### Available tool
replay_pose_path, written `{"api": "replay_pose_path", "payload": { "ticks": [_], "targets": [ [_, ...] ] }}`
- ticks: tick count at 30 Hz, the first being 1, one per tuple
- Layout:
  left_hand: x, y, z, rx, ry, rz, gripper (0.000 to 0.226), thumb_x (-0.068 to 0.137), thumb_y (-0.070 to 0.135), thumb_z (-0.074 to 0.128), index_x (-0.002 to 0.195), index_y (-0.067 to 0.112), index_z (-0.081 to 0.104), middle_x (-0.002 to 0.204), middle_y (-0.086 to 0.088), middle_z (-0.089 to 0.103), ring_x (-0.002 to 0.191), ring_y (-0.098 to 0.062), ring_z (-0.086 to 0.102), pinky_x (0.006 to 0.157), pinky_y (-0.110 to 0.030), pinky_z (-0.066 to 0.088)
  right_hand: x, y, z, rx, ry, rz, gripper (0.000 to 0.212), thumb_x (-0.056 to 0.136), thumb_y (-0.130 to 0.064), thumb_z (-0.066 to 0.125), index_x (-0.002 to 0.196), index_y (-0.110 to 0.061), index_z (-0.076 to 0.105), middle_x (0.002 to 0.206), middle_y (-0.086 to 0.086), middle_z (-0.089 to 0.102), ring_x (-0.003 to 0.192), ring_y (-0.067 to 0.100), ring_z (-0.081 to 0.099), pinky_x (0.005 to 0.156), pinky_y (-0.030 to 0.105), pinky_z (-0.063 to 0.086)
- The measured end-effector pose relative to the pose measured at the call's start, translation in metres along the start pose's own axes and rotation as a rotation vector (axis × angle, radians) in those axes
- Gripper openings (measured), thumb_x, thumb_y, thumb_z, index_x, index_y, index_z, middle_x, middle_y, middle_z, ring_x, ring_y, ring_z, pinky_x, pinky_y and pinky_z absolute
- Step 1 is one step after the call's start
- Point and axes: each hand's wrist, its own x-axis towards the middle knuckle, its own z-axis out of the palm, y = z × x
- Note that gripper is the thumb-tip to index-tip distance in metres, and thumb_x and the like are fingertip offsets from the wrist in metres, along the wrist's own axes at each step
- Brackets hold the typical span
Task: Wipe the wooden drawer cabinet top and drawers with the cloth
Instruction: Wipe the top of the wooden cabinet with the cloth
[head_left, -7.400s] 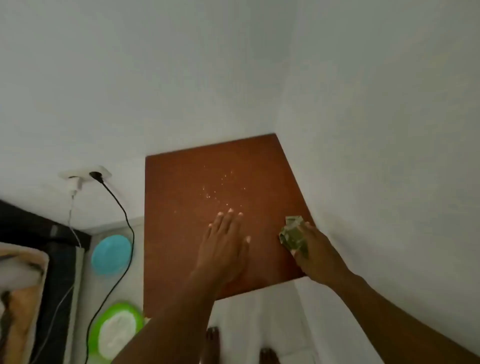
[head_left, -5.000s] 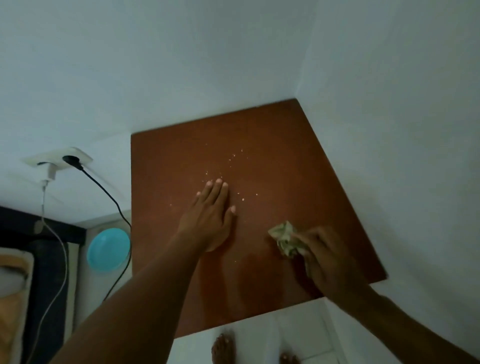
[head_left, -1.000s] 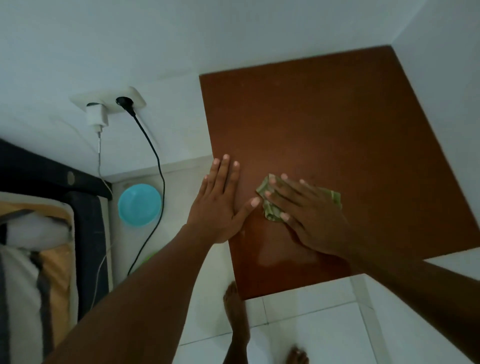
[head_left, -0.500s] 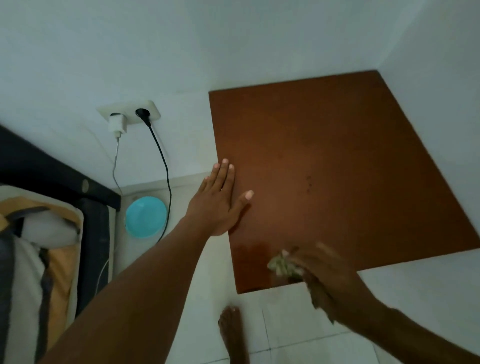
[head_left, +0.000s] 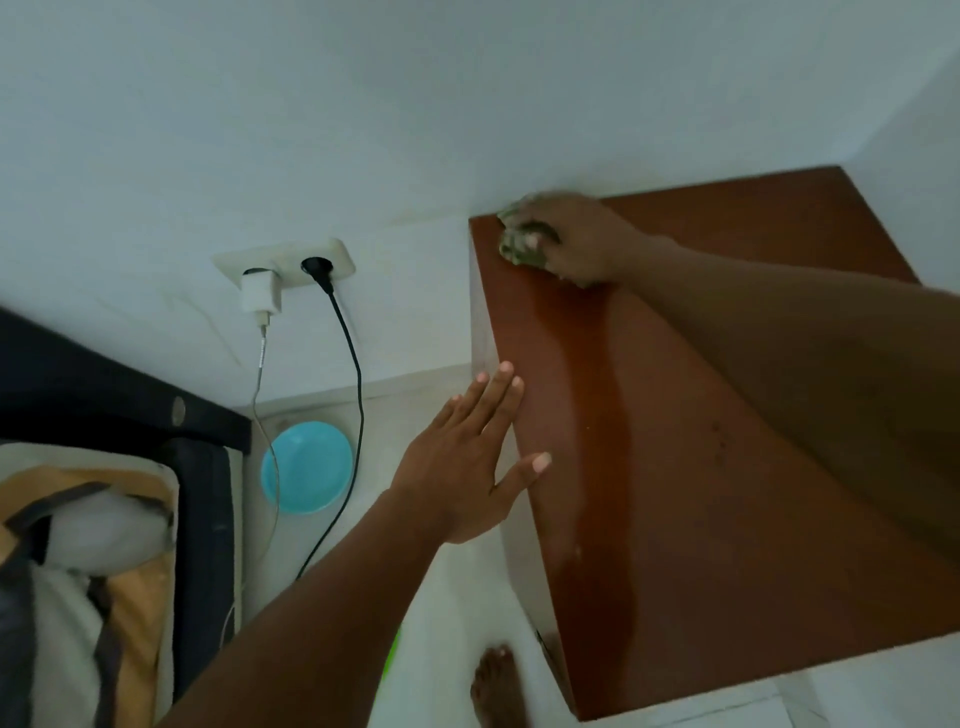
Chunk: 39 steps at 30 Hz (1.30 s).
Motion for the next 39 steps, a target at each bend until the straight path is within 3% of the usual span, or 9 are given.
{"api": "replay_pose_path", "payload": {
  "ticks": [2,5,16,18,20,25,29,34,39],
  "targets": [
    [0.001,-0.002,0.002,-0.023,-0.011,0.001,0.083,0.097,0.075,0.012,0.159,0.028,-0.016,0.166,0.010,-0.025,0.153,-0.010,-0.021,0.127,-0.039,0.001,-0.009,0.004,0.028,-0.081,-0.038,0.045,0.050,0.106,-0.027,0.038,0.156,-0.023,0.034,0.166,0.002,0.025,0.155,0.025,0.018,0.125,0.045,0.016],
    [0.003,-0.006,0.000,-0.010,-0.026,0.008,0.083,0.095,0.076,0.009,0.159,0.028,-0.015,0.166,0.010,-0.025,0.153,-0.011,-0.020,0.127,-0.040,0.003,-0.027,0.003,0.039,-0.068,-0.019,0.013,0.050,0.108,-0.024,0.036,0.158,-0.025,0.029,0.168,-0.002,0.015,0.157,0.023,0.006,0.125,0.048,0.010],
    [-0.001,0.009,-0.006,-0.037,-0.071,-0.073,0.099,0.086,0.087,0.010,0.160,0.025,-0.012,0.166,0.011,-0.023,0.154,-0.012,-0.018,0.127,-0.044,0.004,-0.284,-0.049,0.072,-0.042,-0.073,-0.183,0.054,0.102,-0.023,0.037,0.156,-0.027,0.034,0.166,-0.005,0.023,0.156,0.020,0.016,0.124,0.044,0.020],
    [-0.001,0.017,-0.007,-0.048,-0.077,-0.118,0.102,0.084,0.090,0.009,0.160,0.025,-0.011,0.166,0.010,-0.022,0.154,-0.012,-0.017,0.127,-0.043,0.002,-0.337,-0.061,0.085,-0.006,-0.061,-0.205,0.054,0.097,-0.020,0.044,0.150,-0.030,0.043,0.162,-0.007,0.034,0.152,0.021,0.027,0.116,0.047,0.034],
    [-0.001,0.026,-0.009,-0.064,-0.085,-0.165,0.104,0.082,0.090,0.008,0.160,0.025,-0.010,0.167,0.010,-0.020,0.154,-0.012,-0.016,0.127,-0.042,-0.001,-0.378,-0.068,0.097,0.064,-0.005,-0.193,0.051,0.092,-0.014,0.050,0.141,-0.029,0.055,0.153,-0.009,0.048,0.141,0.017,0.040,0.103,0.045,0.048],
    [-0.003,0.047,-0.014,-0.083,-0.092,-0.260,0.097,0.088,0.084,0.006,0.161,0.021,-0.007,0.168,0.005,-0.017,0.154,-0.015,-0.017,0.126,-0.041,-0.004,-0.422,-0.087,0.092,0.037,0.009,-0.289,0.042,0.089,-0.013,0.050,0.126,-0.029,0.062,0.128,-0.014,0.061,0.102,0.011,0.049,0.080,0.028,0.052],
    [-0.034,0.050,0.002,-0.007,-0.085,-0.190,0.092,0.090,0.080,0.002,0.160,0.022,-0.009,0.168,0.006,-0.016,0.153,-0.014,-0.018,0.127,-0.042,-0.001,-0.375,-0.082,0.050,0.153,0.135,-0.208,0.035,0.103,-0.023,0.034,0.126,-0.022,0.060,0.118,-0.005,0.052,0.098,0.007,0.047,0.079,0.032,0.057],
    [-0.060,0.036,0.018,-0.010,-0.060,-0.132,0.094,0.087,0.084,-0.001,0.160,0.025,-0.012,0.168,0.006,-0.017,0.153,-0.013,-0.020,0.127,-0.043,0.005,-0.193,-0.063,-0.003,0.128,0.278,-0.017,0.035,0.096,-0.017,0.047,0.121,-0.008,0.070,0.103,0.011,0.065,0.095,0.030,0.058,0.080,0.031,0.040],
    [-0.046,0.029,0.017,-0.053,-0.033,-0.082,0.094,0.089,0.083,0.002,0.160,0.023,-0.012,0.168,0.005,-0.017,0.153,-0.012,-0.021,0.127,-0.044,0.006,-0.033,-0.056,-0.007,0.022,0.277,0.133,0.031,0.095,-0.007,0.047,0.119,-0.004,0.067,0.114,0.022,0.061,0.107,0.039,0.057,0.086,0.037,0.045]
  ]
}}
